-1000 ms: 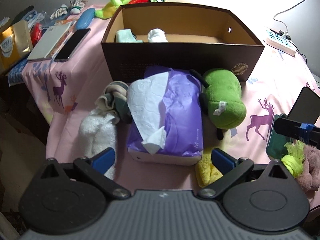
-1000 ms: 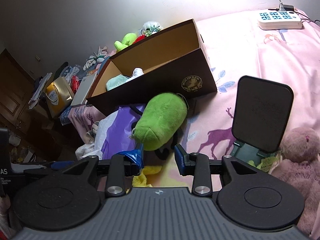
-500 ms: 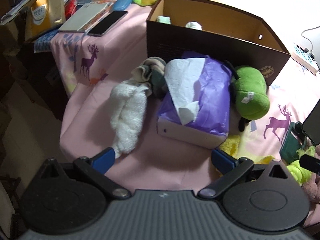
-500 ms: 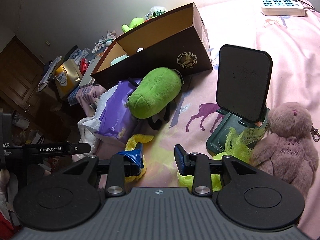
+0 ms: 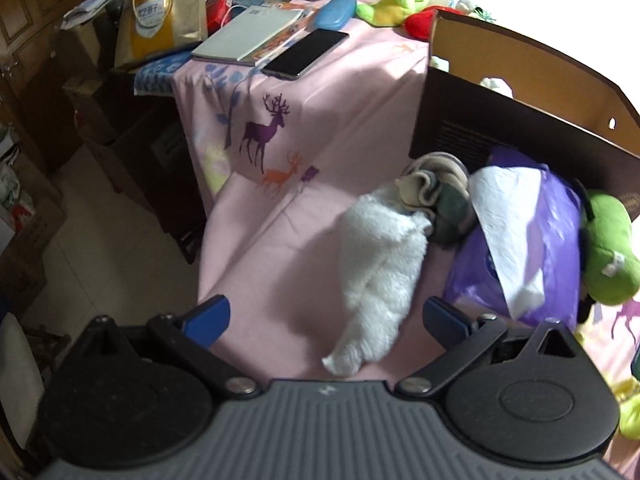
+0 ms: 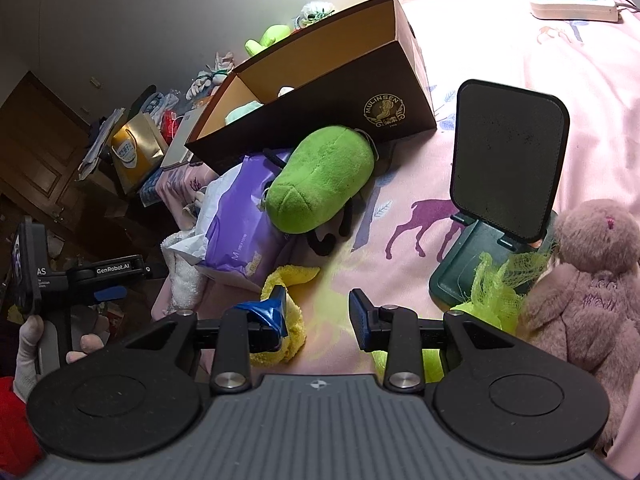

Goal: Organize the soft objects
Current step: 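Reach to the white bubble-wrap bundle and grasp it with the left gripper, then lift the bubble-wrap bundle and lower it into the box with the left gripper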

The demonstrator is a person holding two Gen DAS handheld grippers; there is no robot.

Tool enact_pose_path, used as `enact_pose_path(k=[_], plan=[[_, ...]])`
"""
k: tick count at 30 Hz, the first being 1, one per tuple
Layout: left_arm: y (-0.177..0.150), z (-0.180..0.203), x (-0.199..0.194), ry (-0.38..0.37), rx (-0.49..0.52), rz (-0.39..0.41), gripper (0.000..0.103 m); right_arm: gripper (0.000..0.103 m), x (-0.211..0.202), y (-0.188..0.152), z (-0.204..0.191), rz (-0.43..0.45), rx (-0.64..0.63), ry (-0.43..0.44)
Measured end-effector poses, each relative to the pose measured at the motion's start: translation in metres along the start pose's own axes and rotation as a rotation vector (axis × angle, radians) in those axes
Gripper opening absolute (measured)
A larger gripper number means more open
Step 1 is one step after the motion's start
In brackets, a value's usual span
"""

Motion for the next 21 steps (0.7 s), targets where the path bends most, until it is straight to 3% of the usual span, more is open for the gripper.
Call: enact_pose_path(k=[10,21], plan=[[0.018,0.013,0.040,-0.053,0.000,-0.022,0.102,0.018,0.008,0.019,0.000,0.013,0.026,-0.058],[0.020,0.030,0.058,-0.175,0.022,-0.040,0.097,0.018,0.023,0.032,-0.001,-0.007,0.037,-0.082]])
Point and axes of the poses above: each gripper's, at about its wrist camera, not at the fingertips, and x roughly the way its jaws point, z to its right, y to its top, the point moved 8 cm from there along x, roughly the way its jaws point, and after that the axes turned 13 degrees about y, right-handed, at the moved point
